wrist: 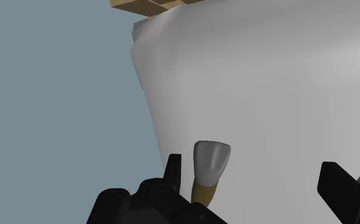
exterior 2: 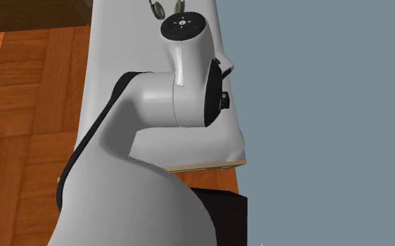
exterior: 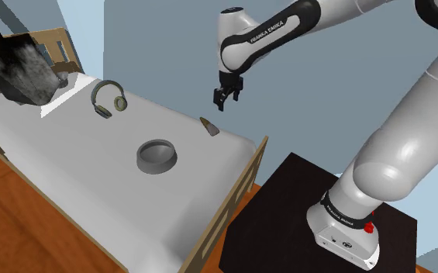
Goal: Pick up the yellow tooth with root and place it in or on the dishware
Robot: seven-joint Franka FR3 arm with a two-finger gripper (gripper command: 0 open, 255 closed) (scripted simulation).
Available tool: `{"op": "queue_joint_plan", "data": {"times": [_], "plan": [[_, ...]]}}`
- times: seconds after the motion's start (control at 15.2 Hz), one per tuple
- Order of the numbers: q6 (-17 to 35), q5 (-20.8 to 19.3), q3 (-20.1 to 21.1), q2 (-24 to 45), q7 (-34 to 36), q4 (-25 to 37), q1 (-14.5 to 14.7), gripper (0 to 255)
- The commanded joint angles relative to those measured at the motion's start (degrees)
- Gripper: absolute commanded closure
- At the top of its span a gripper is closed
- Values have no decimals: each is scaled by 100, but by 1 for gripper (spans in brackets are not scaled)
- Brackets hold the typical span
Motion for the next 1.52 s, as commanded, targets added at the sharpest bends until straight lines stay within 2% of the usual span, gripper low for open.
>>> {"op": "queue_joint_plan", "data": {"times": [0.0,0.53,1.06,1.45], "plan": [[186,-43,-20,430,42,235,-22,0],[692,-148,-119,2205,138,1461,-82,0],[749,-120,-192,4042,121,3207,-140,0],[976,-141,-216,4369,132,3309,-161,0]]}}
